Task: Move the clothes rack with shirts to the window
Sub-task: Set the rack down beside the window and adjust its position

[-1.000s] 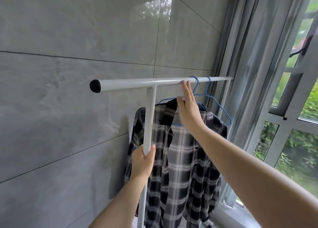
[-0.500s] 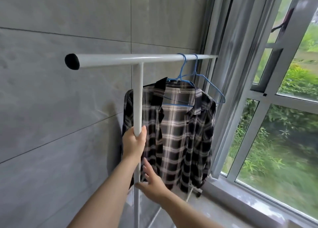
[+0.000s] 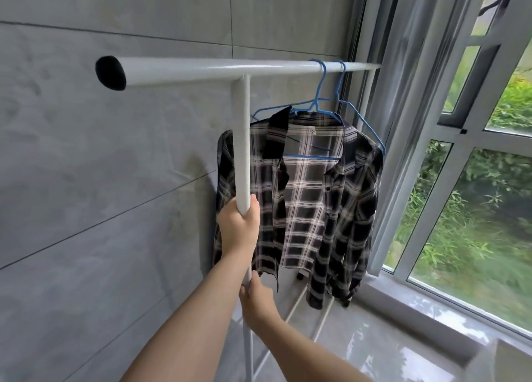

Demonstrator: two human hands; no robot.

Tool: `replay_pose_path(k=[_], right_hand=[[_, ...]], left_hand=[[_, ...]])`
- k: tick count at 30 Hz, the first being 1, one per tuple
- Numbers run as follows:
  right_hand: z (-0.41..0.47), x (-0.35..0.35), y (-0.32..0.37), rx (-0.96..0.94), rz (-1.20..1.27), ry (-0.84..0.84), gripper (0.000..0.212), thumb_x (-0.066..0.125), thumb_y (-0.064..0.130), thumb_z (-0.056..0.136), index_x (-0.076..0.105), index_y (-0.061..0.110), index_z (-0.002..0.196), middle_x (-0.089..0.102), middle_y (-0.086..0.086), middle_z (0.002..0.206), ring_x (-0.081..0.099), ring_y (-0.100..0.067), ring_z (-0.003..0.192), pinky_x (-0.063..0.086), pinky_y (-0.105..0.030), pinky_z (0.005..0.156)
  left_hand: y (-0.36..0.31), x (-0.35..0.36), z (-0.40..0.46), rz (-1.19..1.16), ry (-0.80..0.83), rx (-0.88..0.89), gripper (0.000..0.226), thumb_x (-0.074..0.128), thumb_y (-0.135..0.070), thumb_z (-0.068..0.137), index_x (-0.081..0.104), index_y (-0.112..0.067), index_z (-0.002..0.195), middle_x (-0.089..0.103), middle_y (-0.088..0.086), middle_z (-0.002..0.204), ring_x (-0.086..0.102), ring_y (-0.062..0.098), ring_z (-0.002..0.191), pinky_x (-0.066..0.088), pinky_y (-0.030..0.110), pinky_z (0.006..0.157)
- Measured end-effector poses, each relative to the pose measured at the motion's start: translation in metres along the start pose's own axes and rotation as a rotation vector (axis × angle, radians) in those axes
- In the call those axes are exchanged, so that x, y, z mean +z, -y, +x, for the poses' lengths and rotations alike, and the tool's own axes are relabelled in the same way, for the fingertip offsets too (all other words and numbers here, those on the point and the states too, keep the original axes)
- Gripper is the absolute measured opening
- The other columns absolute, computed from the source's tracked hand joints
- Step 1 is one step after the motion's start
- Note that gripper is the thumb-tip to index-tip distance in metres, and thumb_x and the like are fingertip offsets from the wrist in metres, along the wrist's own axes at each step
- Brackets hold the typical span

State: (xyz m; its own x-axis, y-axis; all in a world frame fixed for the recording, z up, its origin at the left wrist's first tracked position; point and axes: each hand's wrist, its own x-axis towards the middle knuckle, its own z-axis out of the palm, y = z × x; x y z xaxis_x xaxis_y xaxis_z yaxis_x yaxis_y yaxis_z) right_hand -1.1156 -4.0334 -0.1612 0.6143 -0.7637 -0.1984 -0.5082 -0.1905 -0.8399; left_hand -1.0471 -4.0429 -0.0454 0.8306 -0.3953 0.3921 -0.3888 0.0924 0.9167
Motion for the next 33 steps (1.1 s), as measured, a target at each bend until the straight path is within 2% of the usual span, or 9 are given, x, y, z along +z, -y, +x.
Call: replay_pose_path(k=[5, 9, 11, 14, 18, 22, 27, 31, 33], right_hand=[[-0.014, 0.006, 0.007, -0.026, -0.099, 0.052, 0.026, 0.041, 0.022, 0.106, 0.047, 0.003, 0.123, 0.064, -0.02, 0.101, 0.051, -0.025, 0.081, 0.039, -0.032, 0.07], [-0.027, 0.012, 0.012, -0.008, -0.127, 0.09, 0.031, 0.04, 0.027, 0.107, 0.045, 0.003, 0.126, 0.052, -0.007, 0.085, 0.049, -0.025, 0.074, 0.039, -0.033, 0.065], [-0.033, 0.015, 0.012, 0.002, -0.126, 0.092, 0.032, 0.04, 0.028, 0.107, 0.045, 0.002, 0.126, 0.055, -0.009, 0.087, 0.049, -0.027, 0.08, 0.04, -0.034, 0.07], [-0.041, 0.014, 0.011, 0.018, -0.145, 0.129, 0.037, 0.042, 0.031, 0.107, 0.044, 0.003, 0.131, 0.064, -0.024, 0.118, 0.055, -0.031, 0.089, 0.043, -0.036, 0.075], [-0.047, -0.006, 0.012, -0.027, -0.304, 0.236, 0.055, 0.053, 0.027, 0.103, 0.031, 0.016, 0.152, 0.058, -0.017, 0.14, 0.062, -0.038, 0.121, 0.053, -0.043, 0.093], [-0.047, -0.051, 0.034, -0.091, -0.382, 0.136, 0.073, 0.056, 0.018, 0.101, 0.015, 0.024, 0.161, 0.052, -0.014, 0.151, 0.06, -0.035, 0.129, 0.055, -0.042, 0.102], [-0.056, -0.093, 0.081, -0.207, -0.279, 0.003, 0.076, 0.058, 0.008, 0.098, 0.019, 0.028, 0.16, 0.041, -0.01, 0.161, 0.059, -0.032, 0.132, 0.055, -0.047, 0.107], [-0.07, -0.105, 0.125, -0.32, -0.14, -0.06, 0.073, 0.059, 0.006, 0.098, 0.025, 0.024, 0.16, 0.045, -0.008, 0.159, 0.056, -0.024, 0.137, 0.054, -0.038, 0.106], [-0.075, -0.109, 0.145, -0.365, -0.084, -0.07, 0.071, 0.057, 0.005, 0.097, 0.028, 0.023, 0.159, 0.047, -0.007, 0.158, 0.054, -0.023, 0.138, 0.051, -0.038, 0.11]], left_hand=[[-0.002, -0.018, -0.008, -0.009, -0.013, -0.005, 0.042, 0.059, -0.022, 0.092, 0.047, -0.01, 0.054, 0.049, 0.008, 0.049, 0.046, 0.023, 0.044, 0.036, 0.025, 0.04], [-0.003, -0.032, -0.015, 0.023, -0.039, -0.005, 0.043, 0.059, -0.024, 0.092, 0.045, -0.011, 0.053, 0.046, 0.003, 0.047, 0.043, 0.019, 0.043, 0.031, 0.015, 0.036], [-0.005, -0.037, -0.019, 0.011, -0.032, -0.012, 0.042, 0.059, -0.023, 0.092, 0.046, -0.006, 0.056, 0.047, 0.009, 0.05, 0.044, 0.022, 0.047, 0.036, 0.025, 0.042], [-0.008, -0.041, -0.023, 0.002, -0.033, 0.0, 0.047, 0.06, -0.022, 0.092, 0.039, -0.013, 0.051, 0.043, 0.008, 0.048, 0.042, 0.024, 0.047, 0.034, 0.032, 0.046], [-0.012, -0.054, -0.027, 0.009, 0.011, -0.013, 0.045, 0.056, -0.027, 0.089, 0.037, -0.018, 0.05, 0.043, 0.007, 0.048, 0.045, 0.029, 0.046, 0.043, 0.041, 0.045], [-0.012, -0.069, -0.03, -0.047, 0.079, -0.065, 0.039, 0.055, -0.034, 0.085, 0.04, -0.016, 0.054, 0.047, 0.015, 0.056, 0.046, 0.031, 0.051, 0.047, 0.051, 0.048], [-0.012, -0.089, -0.036, -0.006, 0.163, -0.088, 0.036, 0.061, -0.046, 0.083, 0.052, -0.017, 0.063, 0.055, 0.001, 0.048, 0.055, 0.017, 0.04, 0.048, 0.028, 0.046], [-0.012, -0.1, -0.044, 0.006, 0.296, -0.055, 0.022, 0.069, -0.036, 0.084, 0.057, -0.018, 0.081, 0.069, 0.004, 0.076, 0.072, 0.021, 0.072, 0.057, 0.032, 0.068], [-0.01, -0.101, -0.051, 0.035, 0.315, -0.007, 0.012, 0.067, -0.024, 0.085, 0.056, -0.019, 0.087, 0.067, -0.005, 0.078, 0.066, 0.004, 0.069, 0.05, 0.017, 0.064]])
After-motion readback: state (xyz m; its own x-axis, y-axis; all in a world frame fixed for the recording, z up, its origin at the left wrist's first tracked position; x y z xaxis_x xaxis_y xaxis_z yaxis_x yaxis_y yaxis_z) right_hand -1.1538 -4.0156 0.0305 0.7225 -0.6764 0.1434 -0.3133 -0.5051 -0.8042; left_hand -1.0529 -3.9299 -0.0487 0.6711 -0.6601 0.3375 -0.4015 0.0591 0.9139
